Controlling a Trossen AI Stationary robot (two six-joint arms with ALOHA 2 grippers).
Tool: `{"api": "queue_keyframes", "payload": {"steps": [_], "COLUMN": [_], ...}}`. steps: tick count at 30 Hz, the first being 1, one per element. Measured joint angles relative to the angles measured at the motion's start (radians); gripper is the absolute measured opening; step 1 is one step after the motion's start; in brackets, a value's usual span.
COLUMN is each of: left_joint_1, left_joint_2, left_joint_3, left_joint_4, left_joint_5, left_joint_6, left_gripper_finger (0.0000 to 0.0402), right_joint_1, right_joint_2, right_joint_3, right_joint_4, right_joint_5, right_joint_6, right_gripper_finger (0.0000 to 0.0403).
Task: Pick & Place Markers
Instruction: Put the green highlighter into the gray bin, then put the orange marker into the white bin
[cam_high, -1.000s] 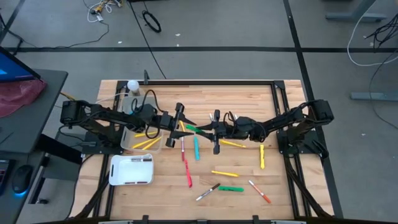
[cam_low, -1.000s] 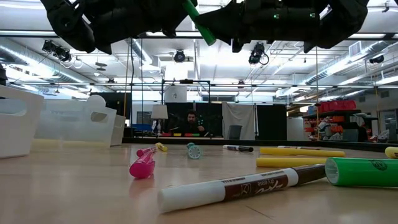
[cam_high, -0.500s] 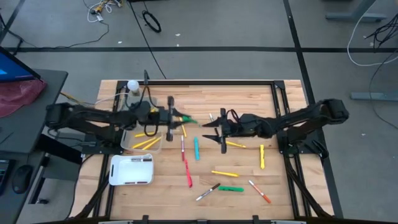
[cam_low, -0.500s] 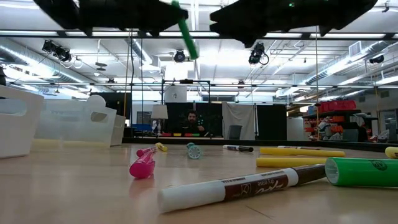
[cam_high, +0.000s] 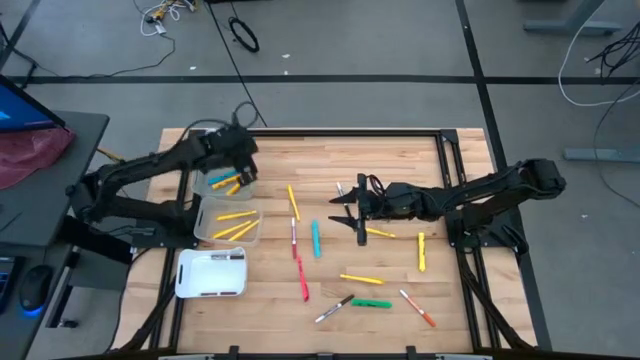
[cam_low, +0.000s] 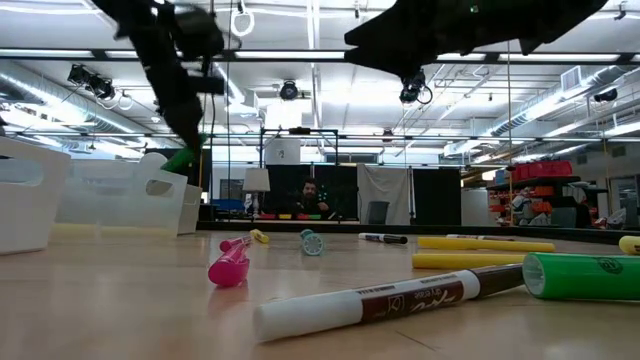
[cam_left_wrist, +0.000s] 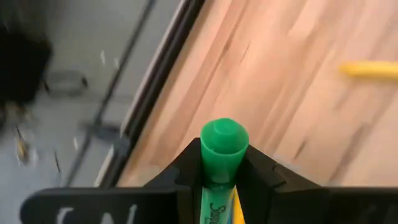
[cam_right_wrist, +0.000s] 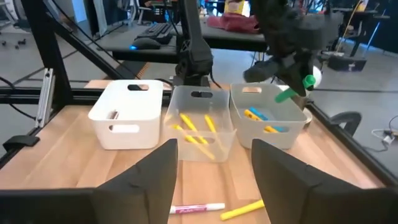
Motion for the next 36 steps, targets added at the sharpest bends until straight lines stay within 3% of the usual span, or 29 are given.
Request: {"api": "queue_keyframes", "payload": {"steps": [4, 8, 24, 30, 36], "left_joint_1": [0.131, 0.180, 0.182, 0.182, 0.181], "left_joint_2": [0.051, 0.091, 0.114, 0.114, 0.114], "left_joint_3": [-0.032, -0.092, -0.248, -0.257, -0.219], "left_joint_4": [0.017, 0.025, 0.111, 0.138, 0.113], "left_joint_5": [0.106, 0.159, 0.136, 0.109, 0.011], "left_joint_6": [0.051, 0.127, 0.315, 0.260, 0.211], "left_gripper_finger": [0.0073, 0.0074, 0.0083, 0.0119, 0.0175], "right_joint_1": [0.000, 0.000, 0.000, 0.000, 0.000], "right_joint_2": [0.009, 0.009, 0.009, 0.009, 0.009], "right_joint_3": [0.000, 0.000, 0.000, 0.000, 0.000], "right_joint_4": [-0.003, -0.012, -0.014, -0.015, -0.016], "right_joint_5": [-0.005, -0.005, -0.005, -0.005, -0.005], "right_joint_6": [0.011, 0.011, 0.020, 0.026, 0.026], "right_gripper_finger": [0.0198, 0.0194, 0.0191, 0.0191, 0.0191]}}
